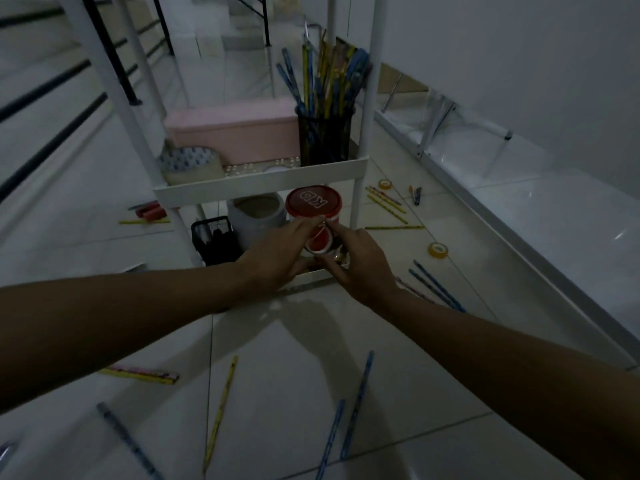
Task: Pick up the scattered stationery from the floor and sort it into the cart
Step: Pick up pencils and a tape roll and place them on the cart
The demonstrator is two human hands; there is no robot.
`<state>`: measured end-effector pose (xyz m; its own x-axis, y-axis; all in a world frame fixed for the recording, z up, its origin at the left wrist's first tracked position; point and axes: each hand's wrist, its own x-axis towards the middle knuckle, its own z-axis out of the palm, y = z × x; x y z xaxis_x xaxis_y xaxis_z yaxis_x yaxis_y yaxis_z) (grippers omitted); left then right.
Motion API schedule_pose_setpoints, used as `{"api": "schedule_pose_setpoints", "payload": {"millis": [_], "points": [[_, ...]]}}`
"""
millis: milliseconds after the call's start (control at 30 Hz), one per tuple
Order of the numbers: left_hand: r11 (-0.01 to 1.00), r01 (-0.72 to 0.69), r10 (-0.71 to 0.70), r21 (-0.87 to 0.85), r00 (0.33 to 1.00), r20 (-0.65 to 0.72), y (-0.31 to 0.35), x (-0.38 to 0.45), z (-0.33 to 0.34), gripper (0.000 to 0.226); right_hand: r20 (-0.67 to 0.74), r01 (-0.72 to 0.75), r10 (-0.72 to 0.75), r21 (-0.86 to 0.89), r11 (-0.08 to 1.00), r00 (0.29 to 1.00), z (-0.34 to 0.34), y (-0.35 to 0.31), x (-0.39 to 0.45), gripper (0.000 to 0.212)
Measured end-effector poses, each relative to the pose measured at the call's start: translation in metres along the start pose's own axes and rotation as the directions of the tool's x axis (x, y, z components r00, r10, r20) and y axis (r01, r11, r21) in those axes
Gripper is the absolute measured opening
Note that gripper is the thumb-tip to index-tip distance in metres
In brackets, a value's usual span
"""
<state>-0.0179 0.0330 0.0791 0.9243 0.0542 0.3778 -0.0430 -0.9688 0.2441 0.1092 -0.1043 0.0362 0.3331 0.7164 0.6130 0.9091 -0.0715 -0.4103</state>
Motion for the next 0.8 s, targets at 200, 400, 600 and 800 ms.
{"api": "schedule_pose_setpoints", "payload": {"millis": [200,400,600,800], "points": [[0.995,0.070,-0.061,0.068,0.991,-0.123,-0.016,0.002,-0.021,0.058,0.008,0.074,-0.074,0.017,0.997,0.997,-0.004,-0.004,0.025,0.061],[0.957,0.163,-0.071,0.241,0.935,-0.348,-0.018,0.004,-0.041,0.052,-0.142,0.228,-0.224,0.011,0.974,0.964,-0.002,-0.029,0.060,0.059],[0.901,0.395,-0.243,0.178,0.801,-0.547,-0.022,0.014,-0.055,0.054,-0.183,0.195,-0.206,-0.079,0.978,0.961,0.007,-0.048,0.092,0.052],[0.766,0.627,-0.429,0.143,0.663,-0.613,-0.026,0.033,-0.067,0.053,-0.164,0.116,-0.131,-0.099,0.988,0.978,0.014,-0.055,0.100,0.060]]}}
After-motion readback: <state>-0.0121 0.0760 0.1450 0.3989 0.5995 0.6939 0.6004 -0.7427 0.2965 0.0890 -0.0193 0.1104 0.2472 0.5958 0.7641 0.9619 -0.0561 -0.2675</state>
